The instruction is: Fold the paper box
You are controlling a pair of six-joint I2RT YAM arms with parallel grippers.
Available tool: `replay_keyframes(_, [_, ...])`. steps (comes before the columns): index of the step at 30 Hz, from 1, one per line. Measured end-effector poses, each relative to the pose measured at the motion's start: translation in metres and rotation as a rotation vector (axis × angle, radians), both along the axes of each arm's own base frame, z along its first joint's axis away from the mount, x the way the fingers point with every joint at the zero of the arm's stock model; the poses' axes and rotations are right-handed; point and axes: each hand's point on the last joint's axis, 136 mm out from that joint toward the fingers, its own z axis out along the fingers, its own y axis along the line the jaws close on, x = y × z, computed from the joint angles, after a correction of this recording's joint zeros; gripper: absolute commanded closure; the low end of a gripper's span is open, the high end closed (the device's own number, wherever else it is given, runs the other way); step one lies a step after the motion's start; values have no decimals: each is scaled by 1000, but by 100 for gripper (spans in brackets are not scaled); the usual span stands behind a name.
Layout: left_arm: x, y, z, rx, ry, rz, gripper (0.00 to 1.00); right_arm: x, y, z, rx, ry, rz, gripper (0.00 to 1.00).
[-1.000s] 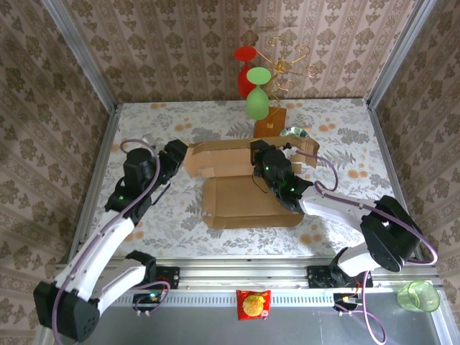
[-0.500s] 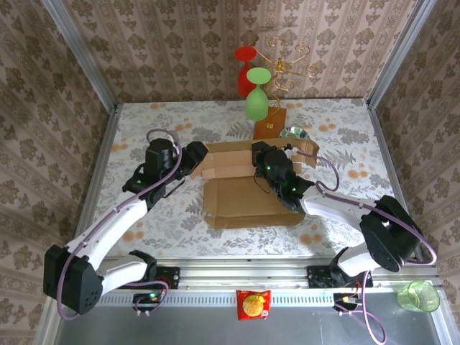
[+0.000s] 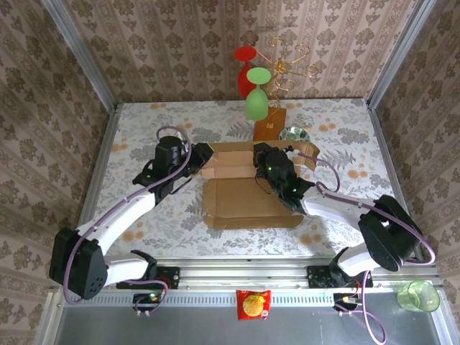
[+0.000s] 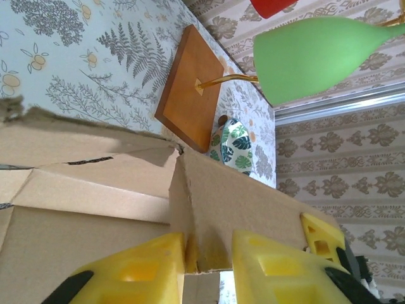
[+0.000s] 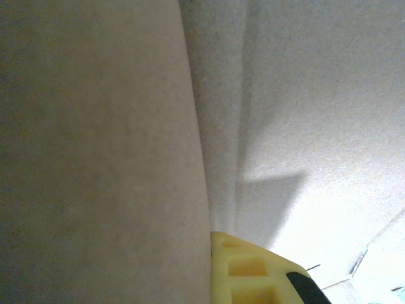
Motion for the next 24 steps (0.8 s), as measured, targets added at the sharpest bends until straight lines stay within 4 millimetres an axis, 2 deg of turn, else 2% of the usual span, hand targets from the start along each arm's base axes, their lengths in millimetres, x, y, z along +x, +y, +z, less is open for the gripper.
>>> replay_keyframes(1, [0, 0, 1, -4, 0, 2, 86, 0, 0, -1, 1, 2, 0, 100])
replay_keyframes(3, [1, 0, 2, -10, -4, 4, 85, 0, 0, -1, 2, 2, 0, 100])
replay_keyframes(4, [1, 0, 3, -10, -6, 5, 80, 0, 0, -1, 3, 2, 0, 100])
replay_keyframes(6, [1, 1, 5, -10, -12, 7, 59, -1, 0, -1, 8, 0, 2, 100])
replay_keyframes(7, [0, 2, 8, -9, -23, 6, 52, -1, 0, -2, 8, 2, 3, 100])
replay_keyframes(8, [-2, 4, 12, -10, -35, 6, 49, -1, 0, -3, 7, 4, 4, 100])
replay_keyframes(12, [-17, 28, 44, -23, -123, 47, 50, -1, -3, -9, 2, 17, 4, 100])
replay_keyframes(14, [-26, 52, 61, -27, -179, 95, 53, -1, -4, -9, 0, 19, 2, 100])
replay_keyframes(16, [-31, 77, 69, -21, -214, 154, 54, 0, -5, -10, -2, 22, -1, 100])
replay_keyframes(17, [-33, 87, 68, -19, -219, 179, 54, 0, -6, -10, -2, 22, -2, 100])
replay_keyframes(19, [-37, 105, 53, -7, -204, 225, 55, 2, -8, -11, -3, 24, -7, 100])
replay_keyframes(24, [-36, 125, -18, 45, -51, 263, 57, 8, -7, -35, -28, 72, -4, 100])
